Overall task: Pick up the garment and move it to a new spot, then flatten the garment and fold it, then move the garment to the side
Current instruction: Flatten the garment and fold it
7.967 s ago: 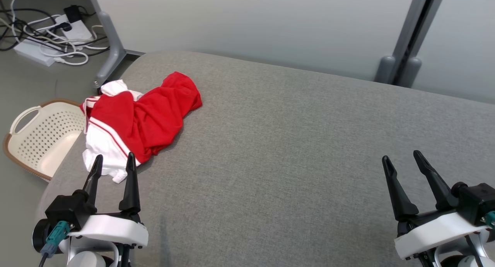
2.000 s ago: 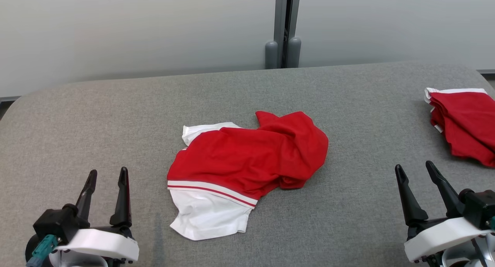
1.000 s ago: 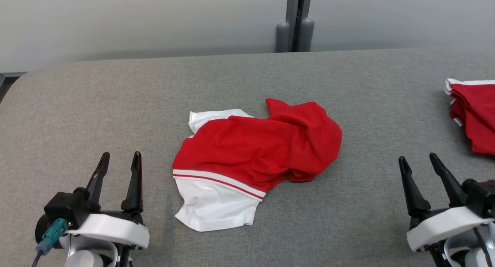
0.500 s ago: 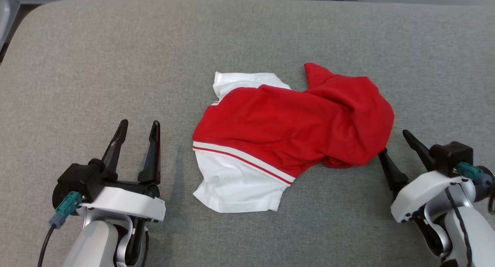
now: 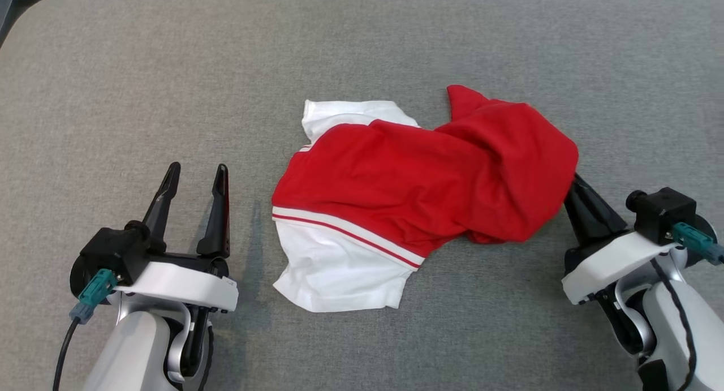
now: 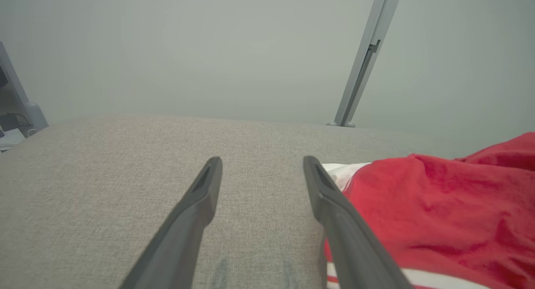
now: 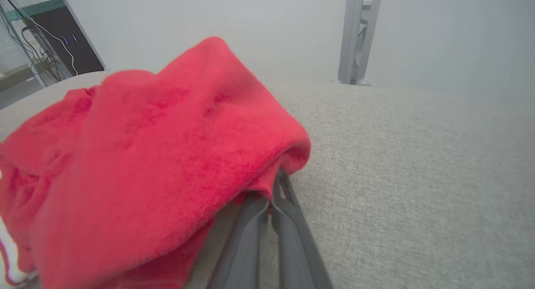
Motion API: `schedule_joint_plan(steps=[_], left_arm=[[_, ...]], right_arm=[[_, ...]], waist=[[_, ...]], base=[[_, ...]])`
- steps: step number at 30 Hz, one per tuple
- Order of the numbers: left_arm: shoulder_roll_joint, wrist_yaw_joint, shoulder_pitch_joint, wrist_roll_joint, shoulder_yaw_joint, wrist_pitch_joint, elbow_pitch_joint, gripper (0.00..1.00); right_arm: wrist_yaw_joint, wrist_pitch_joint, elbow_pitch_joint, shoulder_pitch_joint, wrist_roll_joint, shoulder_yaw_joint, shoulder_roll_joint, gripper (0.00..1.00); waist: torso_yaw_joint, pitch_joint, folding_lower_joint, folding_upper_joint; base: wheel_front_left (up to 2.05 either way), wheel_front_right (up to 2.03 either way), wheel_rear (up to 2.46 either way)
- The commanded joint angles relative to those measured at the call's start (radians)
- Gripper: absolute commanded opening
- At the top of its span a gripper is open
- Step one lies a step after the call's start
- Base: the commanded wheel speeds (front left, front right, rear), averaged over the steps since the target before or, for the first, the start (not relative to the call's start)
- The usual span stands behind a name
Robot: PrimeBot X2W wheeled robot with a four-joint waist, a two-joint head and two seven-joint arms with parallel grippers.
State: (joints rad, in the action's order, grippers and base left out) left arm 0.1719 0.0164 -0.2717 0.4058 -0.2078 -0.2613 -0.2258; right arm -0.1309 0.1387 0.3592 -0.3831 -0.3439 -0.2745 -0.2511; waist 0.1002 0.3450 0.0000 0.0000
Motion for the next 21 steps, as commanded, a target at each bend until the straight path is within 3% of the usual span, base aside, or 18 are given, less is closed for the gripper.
schedule_joint_plan(steps=[1, 21], left_arm=[[0.003, 0.004, 0.009, -0.007, 0.008, -0.003, 0.000, 1.00], [0.009, 0.011, 0.031, -0.014, 0.016, -0.003, 0.016, 1.00]], right_arm=[[0.000, 0.015, -0.037, 0.016, -0.008, 0.006, -0.017, 0.00], [0.000, -0.144, -0.509, 0.143, 0.110, 0.227, -0.042, 0.00]], waist=[[-0.019, -0.015, 0.0000, 0.0000], [-0.091, -0.051, 0.0000, 0.0000]], base=[[0.00, 0.00, 0.00], [0.00, 0.00, 0.00]])
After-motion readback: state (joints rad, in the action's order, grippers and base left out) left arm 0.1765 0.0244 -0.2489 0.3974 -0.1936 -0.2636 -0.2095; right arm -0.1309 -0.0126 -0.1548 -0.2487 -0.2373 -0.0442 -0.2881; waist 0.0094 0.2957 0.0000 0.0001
